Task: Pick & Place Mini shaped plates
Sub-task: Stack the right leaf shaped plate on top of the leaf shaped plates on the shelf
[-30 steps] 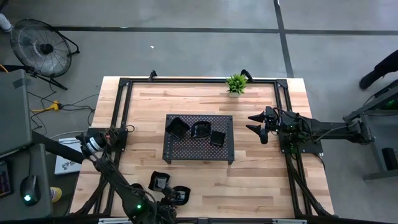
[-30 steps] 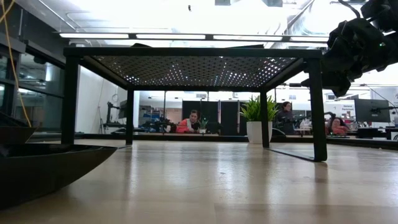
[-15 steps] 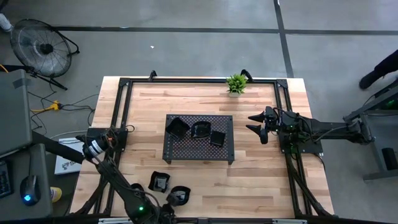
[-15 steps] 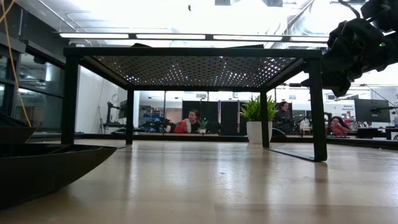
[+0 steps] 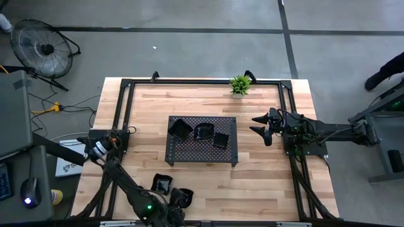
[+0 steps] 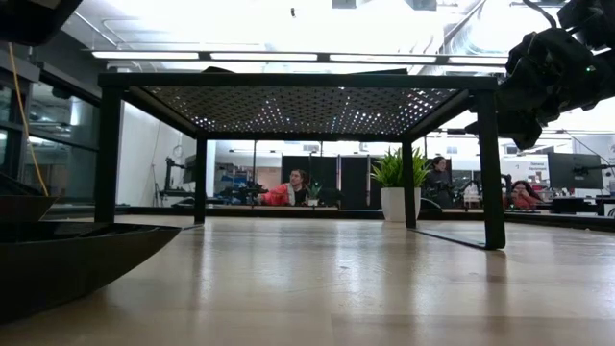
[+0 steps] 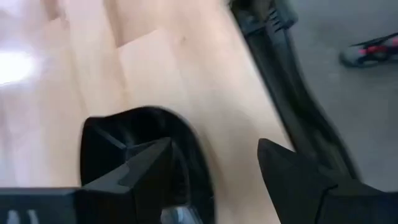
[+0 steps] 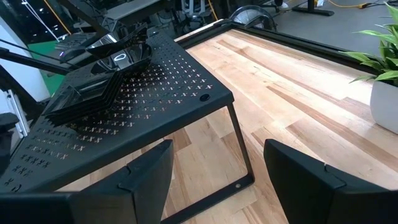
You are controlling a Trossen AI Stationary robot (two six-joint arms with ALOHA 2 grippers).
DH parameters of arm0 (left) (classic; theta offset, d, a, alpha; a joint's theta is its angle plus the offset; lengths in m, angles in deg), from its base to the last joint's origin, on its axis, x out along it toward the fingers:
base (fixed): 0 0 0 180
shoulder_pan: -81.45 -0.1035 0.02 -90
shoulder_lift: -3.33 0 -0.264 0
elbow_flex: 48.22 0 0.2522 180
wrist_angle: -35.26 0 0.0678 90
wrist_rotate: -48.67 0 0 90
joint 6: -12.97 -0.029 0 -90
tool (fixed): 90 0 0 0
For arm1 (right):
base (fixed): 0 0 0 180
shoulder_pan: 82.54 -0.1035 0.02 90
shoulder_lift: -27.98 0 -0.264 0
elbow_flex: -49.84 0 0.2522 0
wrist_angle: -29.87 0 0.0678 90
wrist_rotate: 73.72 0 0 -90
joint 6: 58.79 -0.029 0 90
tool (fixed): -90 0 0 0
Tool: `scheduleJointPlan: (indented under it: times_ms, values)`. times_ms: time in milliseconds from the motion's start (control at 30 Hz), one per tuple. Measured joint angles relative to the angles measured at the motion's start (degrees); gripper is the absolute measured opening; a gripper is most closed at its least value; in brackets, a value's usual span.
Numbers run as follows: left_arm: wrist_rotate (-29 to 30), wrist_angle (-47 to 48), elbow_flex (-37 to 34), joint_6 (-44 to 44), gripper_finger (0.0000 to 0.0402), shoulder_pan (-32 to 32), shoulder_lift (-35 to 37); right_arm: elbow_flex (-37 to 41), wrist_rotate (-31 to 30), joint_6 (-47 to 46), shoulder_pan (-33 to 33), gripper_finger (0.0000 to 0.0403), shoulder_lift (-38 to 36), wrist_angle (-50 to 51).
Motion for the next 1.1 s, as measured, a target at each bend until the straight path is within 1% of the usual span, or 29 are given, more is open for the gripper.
scheduleJointPlan:
  times_ms: [67, 400, 600, 867, 1100]
  values:
    - [0.98, 1.04, 0.00, 0.00, 0.0229, 0.09, 0.00, 0.00, -0.02, 0.00, 0.02, 0.0246, 0.00, 0.02]
    - [1.35, 2.67, -0.42, 0.03, 0.0210, 0.09, -0.83, 0.00, -0.01, 0.00, 0.02, 0.0246, 0.00, 0.00]
    - [1.31, 3.30, -0.56, 0.26, 0.0209, 0.09, -1.20, 0.00, 0.00, 0.00, 0.00, 0.0246, 0.02, 0.00]
    - [1.07, 2.08, -2.82, 1.95, 0.0208, -0.28, -1.07, 0.00, -0.02, 0.00, 0.01, 0.0246, 0.01, 0.02]
    - [0.82, 2.64, -2.86, 2.14, 0.0208, -0.65, -1.03, 0.00, -0.02, 0.00, 0.00, 0.0246, 0.02, 0.00]
